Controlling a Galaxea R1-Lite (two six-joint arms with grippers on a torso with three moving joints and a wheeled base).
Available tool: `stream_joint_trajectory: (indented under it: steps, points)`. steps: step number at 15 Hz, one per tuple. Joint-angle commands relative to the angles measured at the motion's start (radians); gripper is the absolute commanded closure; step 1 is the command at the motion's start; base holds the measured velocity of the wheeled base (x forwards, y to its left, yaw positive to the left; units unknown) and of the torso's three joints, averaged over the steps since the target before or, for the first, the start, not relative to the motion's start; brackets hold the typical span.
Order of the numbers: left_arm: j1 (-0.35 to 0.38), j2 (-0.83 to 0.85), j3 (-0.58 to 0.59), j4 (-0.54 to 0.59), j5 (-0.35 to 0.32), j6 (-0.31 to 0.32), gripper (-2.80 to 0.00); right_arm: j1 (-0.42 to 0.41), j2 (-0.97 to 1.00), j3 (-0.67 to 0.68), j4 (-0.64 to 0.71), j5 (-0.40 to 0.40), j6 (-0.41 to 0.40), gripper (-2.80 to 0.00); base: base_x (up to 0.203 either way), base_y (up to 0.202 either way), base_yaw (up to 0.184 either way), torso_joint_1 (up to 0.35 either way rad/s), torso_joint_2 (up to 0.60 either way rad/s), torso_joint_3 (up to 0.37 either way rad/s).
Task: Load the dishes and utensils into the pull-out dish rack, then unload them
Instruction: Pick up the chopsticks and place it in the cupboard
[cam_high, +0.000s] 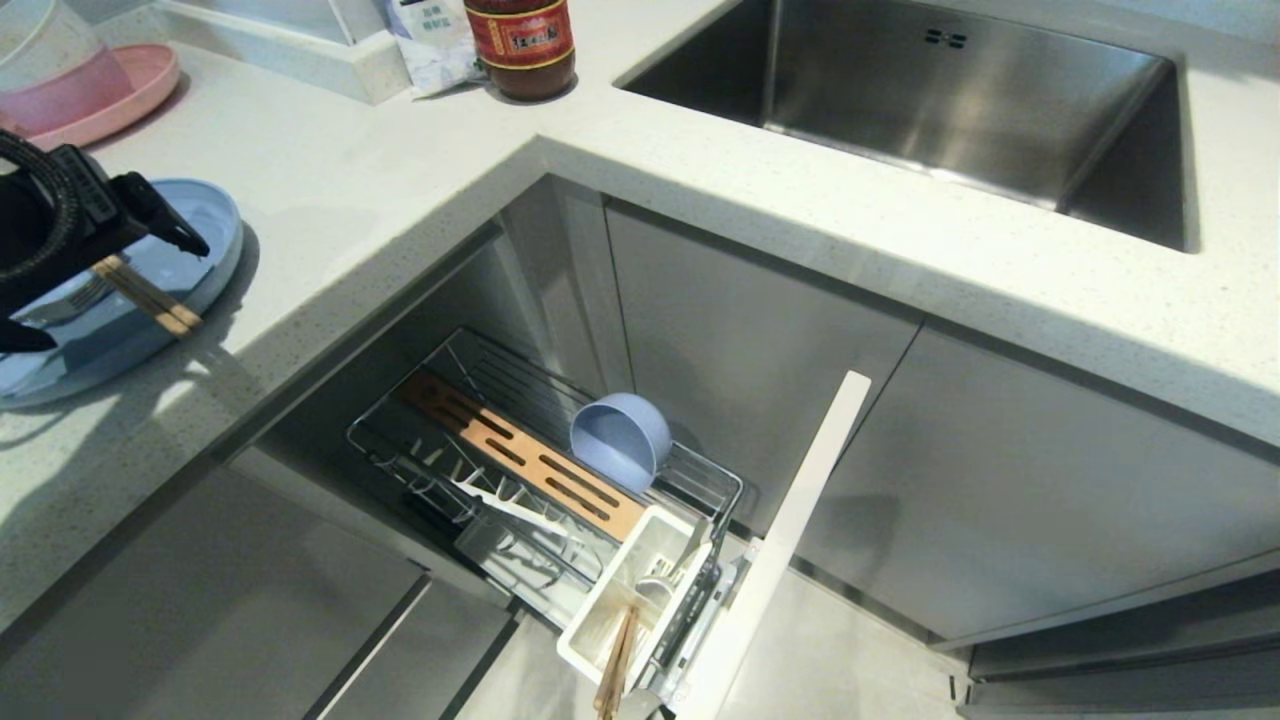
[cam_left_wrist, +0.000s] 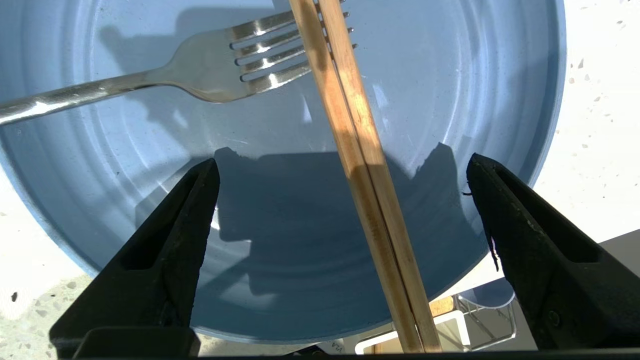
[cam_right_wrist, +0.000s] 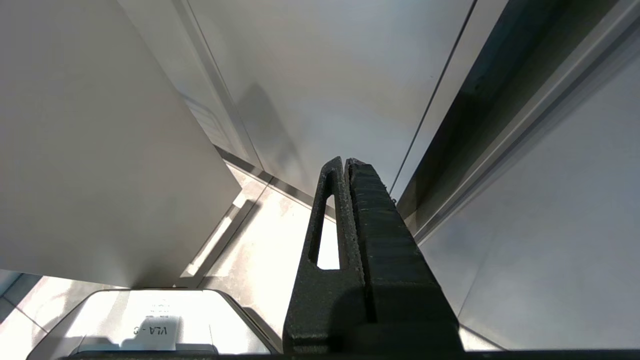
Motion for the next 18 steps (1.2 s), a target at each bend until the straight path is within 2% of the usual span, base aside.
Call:
stream_joint_trajectory:
  steps: [1,7,8,16,18]
  points:
    - [0.000,0.006,0.000,0.004,0.002,-0.008,-2.80,0.001,-0.003,0.002,0.000,0.000,0.000,0.00,0.000,0.000,0.000,0.000,0.00,0.000]
    - [0.000,0.006,0.000,0.004,0.002,-0.018,-2.80,0.001,-0.004,0.002,0.000,0.000,0.000,0.00,0.000,0.000,0.000,0.000,0.00,0.000]
    - [0.000,0.005,0.000,0.004,0.002,-0.018,0.00,0.000,-0.003,0.002,0.000,0.000,0.000,0.00,0.000,0.000,0.000,0.000,0.00,0.000]
    - [0.000,0.003,-0.003,0.001,0.002,-0.020,0.00,0.001,-0.003,0.002,0.000,0.000,0.000,0.00,0.000,0.000,0.000,0.000,0.00,0.000]
    - [0.000,-0.001,0.005,-0.033,0.003,-0.020,0.00,0.001,-0.004,0.002,0.000,0.000,0.000,0.00,0.000,0.000,0.000,0.000,0.00,0.000]
